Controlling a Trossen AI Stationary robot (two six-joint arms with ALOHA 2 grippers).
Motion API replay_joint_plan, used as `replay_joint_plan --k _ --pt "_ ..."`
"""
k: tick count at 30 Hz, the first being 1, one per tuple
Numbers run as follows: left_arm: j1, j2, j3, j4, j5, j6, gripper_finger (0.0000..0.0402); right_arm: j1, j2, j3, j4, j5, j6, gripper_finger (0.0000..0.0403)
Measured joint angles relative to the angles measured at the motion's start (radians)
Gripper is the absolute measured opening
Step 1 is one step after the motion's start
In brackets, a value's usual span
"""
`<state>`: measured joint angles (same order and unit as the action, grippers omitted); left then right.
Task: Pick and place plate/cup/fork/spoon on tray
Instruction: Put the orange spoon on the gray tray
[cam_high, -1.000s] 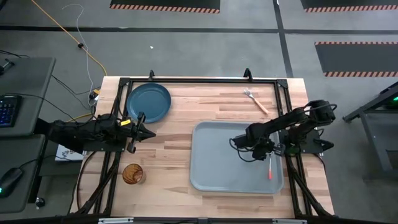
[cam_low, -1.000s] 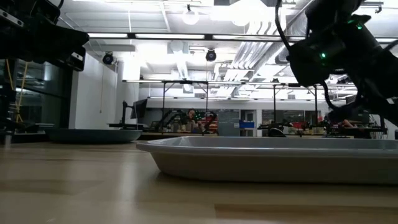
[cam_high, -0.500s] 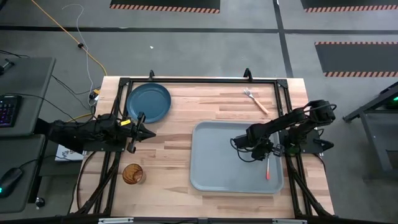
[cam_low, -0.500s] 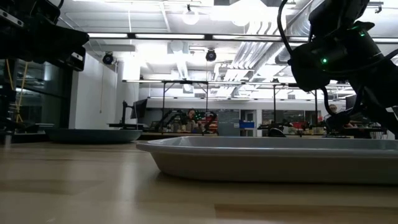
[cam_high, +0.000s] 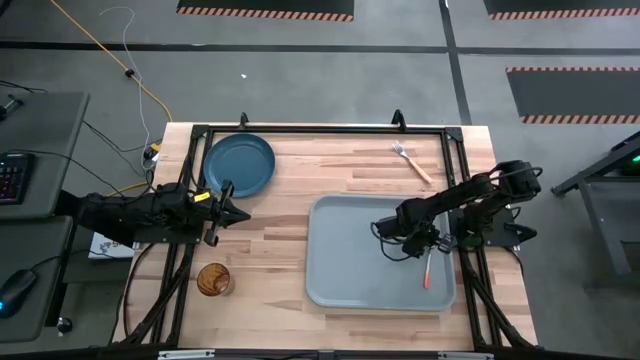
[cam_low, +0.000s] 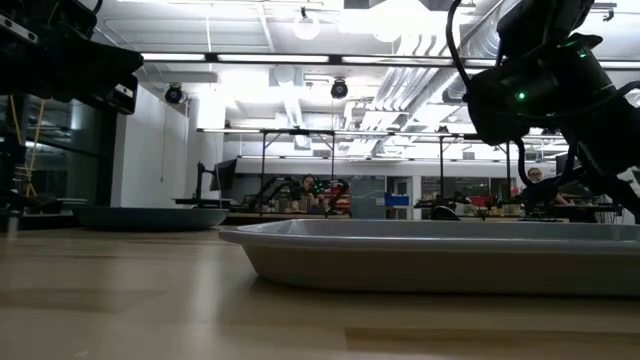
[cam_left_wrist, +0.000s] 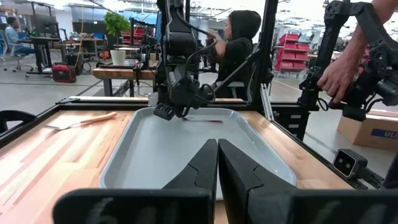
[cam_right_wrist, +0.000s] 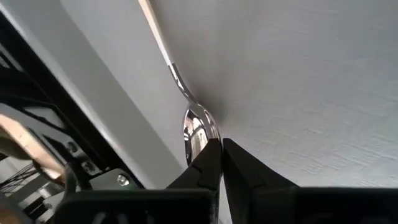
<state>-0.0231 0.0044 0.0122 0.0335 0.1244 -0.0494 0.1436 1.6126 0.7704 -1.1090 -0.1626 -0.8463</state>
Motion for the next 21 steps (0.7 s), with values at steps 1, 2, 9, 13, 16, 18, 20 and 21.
replay_joint_plan --k 1,2,9,13,16,18,20,21 --pt "0.000 0.000 0.000 0.000 0.000 0.000 0.0003 0.000 -0.007 0.000 0.003 0.002 0.000 0.0001" --pt "0.000 0.000 0.000 0.000 0.000 0.000 0.0003 0.000 -0.015 0.000 0.005 0.002 -0.002 0.0001" --pt "0.000 0.000 0.000 0.000 0.000 0.000 0.0003 0.000 -0.038 0.001 0.008 0.006 0.012 0.0001" --pt "0.000 0.000 0.000 0.000 0.000 0.000 0.0003 0.000 -0.038 0.001 0.022 0.005 0.048 0.0013" --pt "0.000 0.000 0.000 0.000 0.000 0.000 0.0003 0.000 -0.038 0.001 0.035 0.005 0.063 0.0043" --pt "0.000 0.000 0.000 0.000 0.000 0.000 0.0003 0.000 -0.038 0.001 0.041 0.006 0.063 0.0069" --pt "0.000 0.000 0.000 0.000 0.000 0.000 0.0003 0.000 -0.038 0.001 0.043 0.006 0.061 0.0092" --pt "0.000 0.000 0.000 0.000 0.000 0.000 0.0003 0.000 -0.038 0.001 0.040 0.009 0.056 0.0103"
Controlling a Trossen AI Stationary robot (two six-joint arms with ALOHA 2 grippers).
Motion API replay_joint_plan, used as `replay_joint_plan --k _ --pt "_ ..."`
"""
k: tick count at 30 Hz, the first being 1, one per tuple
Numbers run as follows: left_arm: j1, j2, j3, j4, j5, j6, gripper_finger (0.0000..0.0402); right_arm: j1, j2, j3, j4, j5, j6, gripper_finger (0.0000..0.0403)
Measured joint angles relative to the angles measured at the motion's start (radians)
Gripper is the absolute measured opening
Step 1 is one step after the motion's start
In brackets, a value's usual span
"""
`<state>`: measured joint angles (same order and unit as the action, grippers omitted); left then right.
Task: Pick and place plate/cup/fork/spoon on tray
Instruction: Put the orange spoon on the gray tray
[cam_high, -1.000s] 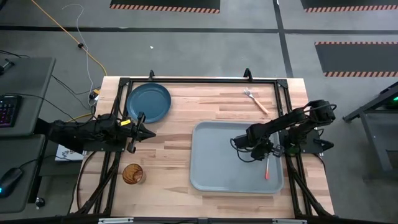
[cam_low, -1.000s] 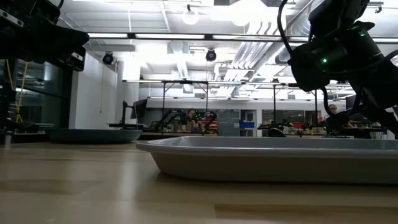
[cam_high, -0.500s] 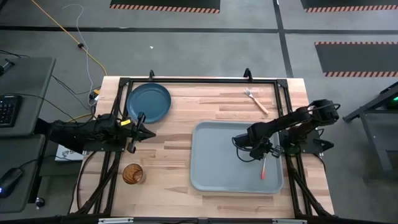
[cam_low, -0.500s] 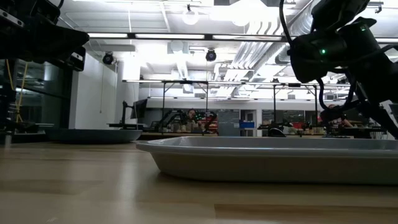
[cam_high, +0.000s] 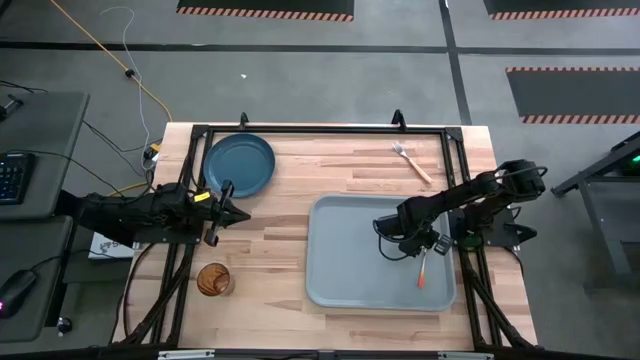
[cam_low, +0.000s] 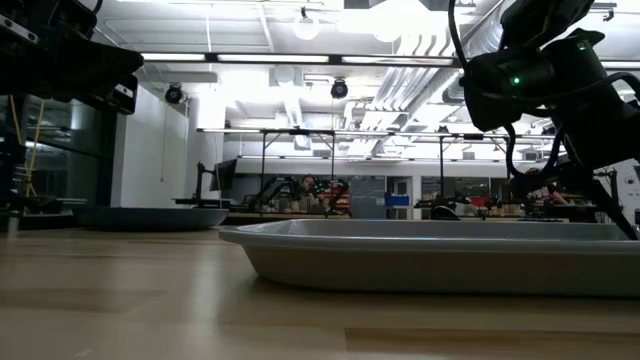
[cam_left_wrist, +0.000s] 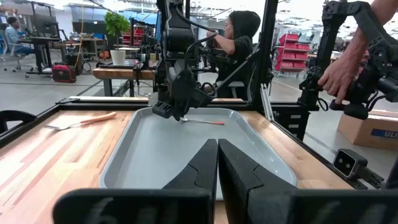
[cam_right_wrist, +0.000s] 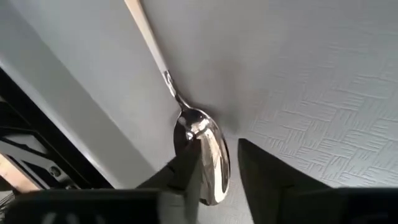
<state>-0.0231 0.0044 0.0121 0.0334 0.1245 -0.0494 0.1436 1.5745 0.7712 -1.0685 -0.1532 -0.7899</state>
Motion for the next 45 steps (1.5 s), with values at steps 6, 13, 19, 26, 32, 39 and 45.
replay_joint_plan --k 6,13,19,26,32,39,45 --pt "0.000 0.000 0.000 0.000 0.000 0.000 0.0003 0.000 0.000 0.032 -0.031 0.089 -0.059 0.0132" --pt "0.000 0.000 0.000 0.000 0.000 0.000 0.0003 -0.003 0.000 0.159 -0.036 0.062 0.031 0.0133" --pt "0.000 0.000 0.000 0.000 0.000 0.000 0.0003 0.010 0.000 0.175 -0.045 -0.166 0.364 0.0093" --pt "0.000 0.000 0.000 0.000 0.000 0.000 0.0003 0.124 -0.098 0.093 0.149 -0.372 0.739 0.0014" --pt "0.000 0.000 0.000 0.000 0.000 0.000 0.0003 0.265 -0.227 -0.012 0.424 -0.291 1.139 0.0005" --pt "0.000 0.000 0.000 0.000 0.000 0.000 0.0003 0.373 -0.242 -0.100 0.568 -0.143 1.450 0.0001" --pt "0.000 0.000 0.000 0.000 0.000 0.000 0.0003 0.411 -0.219 -0.101 0.527 -0.097 1.464 0.0000"
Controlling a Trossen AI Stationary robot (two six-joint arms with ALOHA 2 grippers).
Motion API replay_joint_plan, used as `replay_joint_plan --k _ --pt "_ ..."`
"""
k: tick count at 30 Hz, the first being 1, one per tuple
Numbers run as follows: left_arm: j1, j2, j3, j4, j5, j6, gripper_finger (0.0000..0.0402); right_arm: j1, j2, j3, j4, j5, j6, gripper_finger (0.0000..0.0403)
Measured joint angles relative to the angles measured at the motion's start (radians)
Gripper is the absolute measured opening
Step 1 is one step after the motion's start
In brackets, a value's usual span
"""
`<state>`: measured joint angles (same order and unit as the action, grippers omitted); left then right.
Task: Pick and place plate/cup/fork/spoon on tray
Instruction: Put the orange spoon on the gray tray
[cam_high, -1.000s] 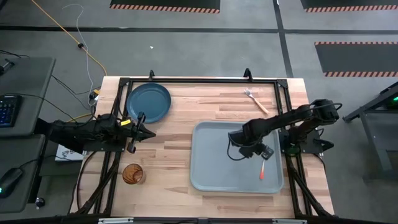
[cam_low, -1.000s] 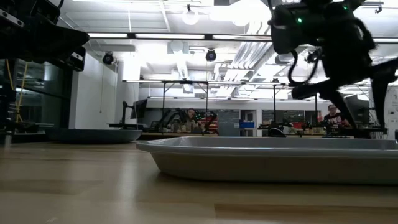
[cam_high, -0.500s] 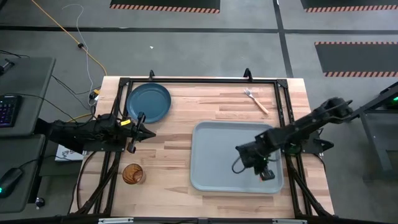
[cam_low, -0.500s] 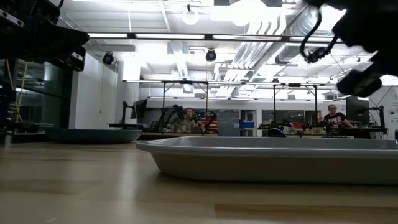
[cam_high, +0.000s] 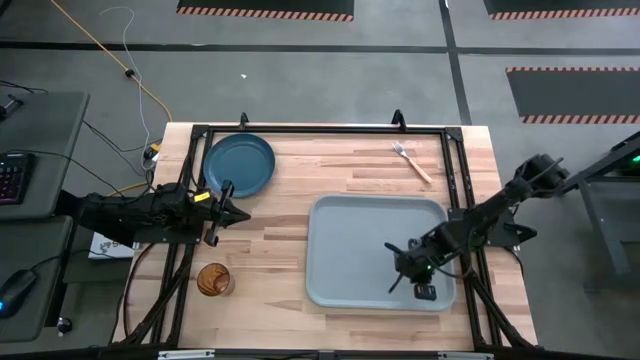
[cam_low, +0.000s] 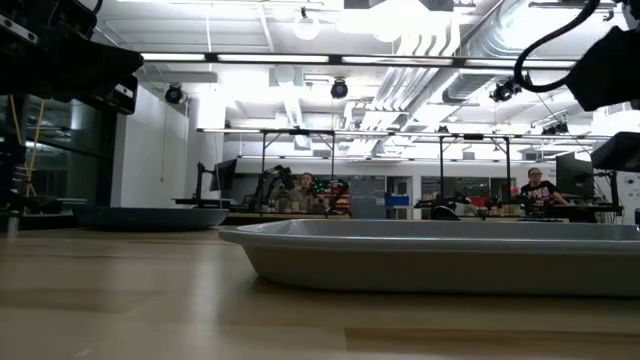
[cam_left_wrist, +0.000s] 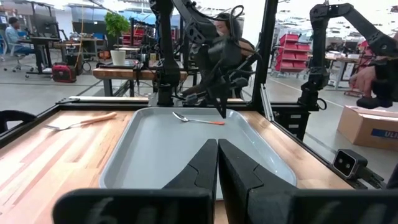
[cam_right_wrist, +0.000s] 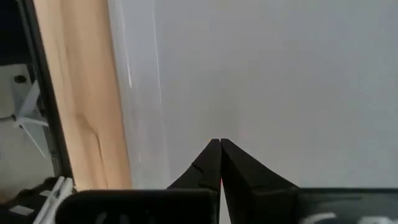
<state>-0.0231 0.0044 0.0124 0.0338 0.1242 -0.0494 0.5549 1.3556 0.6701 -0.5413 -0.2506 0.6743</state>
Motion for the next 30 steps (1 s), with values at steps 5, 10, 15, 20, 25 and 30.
replay_joint_plan --k 5,10,15,20,25,30 --pt "0.000 0.000 0.000 0.000 0.000 0.000 0.0003 0.009 0.050 0.000 0.004 0.001 0.000 0.0000" --pt "0.000 0.000 0.000 0.000 0.000 0.000 0.0003 0.009 0.084 0.000 0.036 0.016 -0.002 0.0000" --pt "0.000 0.000 0.000 0.000 0.000 0.000 0.0003 0.009 0.091 0.000 0.030 0.015 -0.002 0.0000" --pt "0.000 0.000 0.000 0.000 0.000 0.000 0.0003 0.009 0.091 0.000 0.012 0.031 -0.001 0.0000" --pt "0.000 0.000 0.000 0.000 0.000 0.000 0.0003 0.011 0.091 0.000 -0.025 0.032 -0.005 0.0000" --pt "0.000 0.000 0.000 0.000 0.000 0.000 0.0003 0.033 0.091 0.000 -0.051 0.027 -0.002 0.0000"
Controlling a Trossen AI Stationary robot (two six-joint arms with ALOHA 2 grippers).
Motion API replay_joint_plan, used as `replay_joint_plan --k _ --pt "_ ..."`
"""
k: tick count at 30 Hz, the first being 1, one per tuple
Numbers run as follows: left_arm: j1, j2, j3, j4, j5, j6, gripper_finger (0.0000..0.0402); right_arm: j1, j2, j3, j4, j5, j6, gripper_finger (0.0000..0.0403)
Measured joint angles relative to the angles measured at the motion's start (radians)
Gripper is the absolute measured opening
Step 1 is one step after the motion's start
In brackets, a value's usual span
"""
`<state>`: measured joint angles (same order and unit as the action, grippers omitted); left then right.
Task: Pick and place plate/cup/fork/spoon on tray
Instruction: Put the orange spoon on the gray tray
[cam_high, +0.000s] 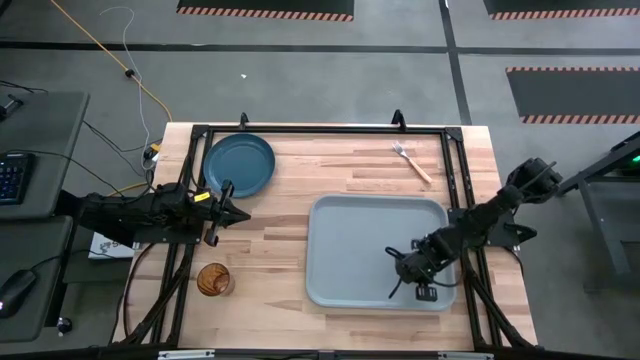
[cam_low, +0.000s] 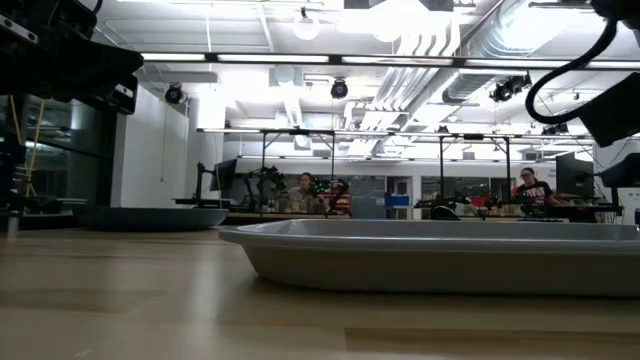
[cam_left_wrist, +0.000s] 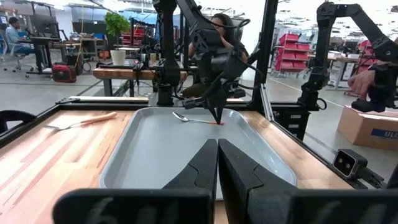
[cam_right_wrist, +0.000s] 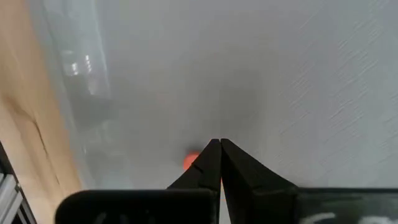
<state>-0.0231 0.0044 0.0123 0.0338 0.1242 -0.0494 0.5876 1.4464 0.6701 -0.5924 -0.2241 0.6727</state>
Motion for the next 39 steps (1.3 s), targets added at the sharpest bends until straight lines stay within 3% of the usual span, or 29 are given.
replay_joint_plan --k 18,27,39 --pt "0.000 0.000 0.000 0.000 0.000 0.000 0.0003 0.061 0.000 0.001 -0.058 -0.030 0.035 0.0000" --pt "0.000 0.000 0.000 0.000 0.000 0.000 0.0003 0.062 0.024 0.030 0.046 0.080 0.113 0.0000" --pt "0.000 0.000 0.000 0.000 0.000 0.000 0.0003 0.063 0.046 0.019 0.000 0.040 0.100 0.0000"
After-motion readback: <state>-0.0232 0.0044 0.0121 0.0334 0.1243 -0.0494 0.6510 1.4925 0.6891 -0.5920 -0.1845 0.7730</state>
